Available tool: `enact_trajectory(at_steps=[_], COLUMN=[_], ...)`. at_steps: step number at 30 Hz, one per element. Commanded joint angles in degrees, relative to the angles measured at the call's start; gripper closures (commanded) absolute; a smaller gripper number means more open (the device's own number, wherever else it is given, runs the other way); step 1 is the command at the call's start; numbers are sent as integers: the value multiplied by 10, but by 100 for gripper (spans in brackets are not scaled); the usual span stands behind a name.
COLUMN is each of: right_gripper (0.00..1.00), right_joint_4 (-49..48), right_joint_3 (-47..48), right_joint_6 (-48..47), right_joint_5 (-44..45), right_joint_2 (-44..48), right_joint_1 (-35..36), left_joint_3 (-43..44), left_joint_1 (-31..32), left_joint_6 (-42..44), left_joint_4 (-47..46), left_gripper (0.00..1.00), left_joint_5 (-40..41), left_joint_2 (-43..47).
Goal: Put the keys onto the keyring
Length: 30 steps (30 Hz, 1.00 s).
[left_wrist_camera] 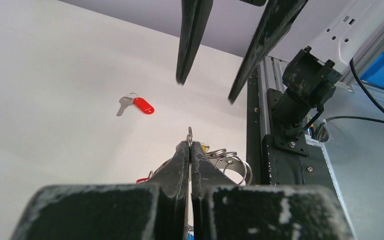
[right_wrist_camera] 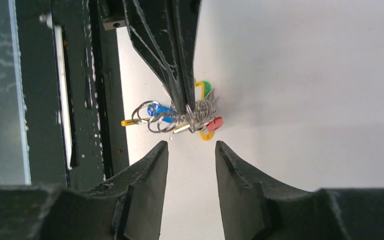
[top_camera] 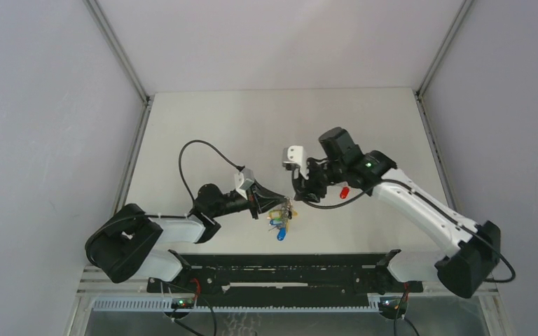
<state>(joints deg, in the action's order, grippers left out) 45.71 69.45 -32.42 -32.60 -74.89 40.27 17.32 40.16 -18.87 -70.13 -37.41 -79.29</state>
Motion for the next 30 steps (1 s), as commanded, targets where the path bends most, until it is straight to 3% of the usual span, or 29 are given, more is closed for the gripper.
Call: enact_trajectory(at_steps=[1, 6, 12, 22, 30], right_gripper=[59, 59, 59, 67, 72], right_joint_4=[-140, -268, -378, -442, -436], right_joint_3=[-68, -171, -238, -242, -242], right_joint_6=[97, 177, 218, 214, 195], right_joint_5=[-65, -134, -142, -241, -283], right_joint_2=[78, 135, 148, 71, 44], right_joint_1=[-43, -96, -104, -113, -114], left_joint_3=[-4, -7, -7, -6, -5], left_joint_1=[1, 1, 1, 1, 0], left_joint_6=[8, 2, -7, -23, -24], left_joint_4=[-33, -39, -48, -66, -67], left_gripper=[100, 100, 100, 100, 100], left_joint_5=[17, 18, 16, 4, 4], left_joint_2=[24, 27, 27, 21, 21])
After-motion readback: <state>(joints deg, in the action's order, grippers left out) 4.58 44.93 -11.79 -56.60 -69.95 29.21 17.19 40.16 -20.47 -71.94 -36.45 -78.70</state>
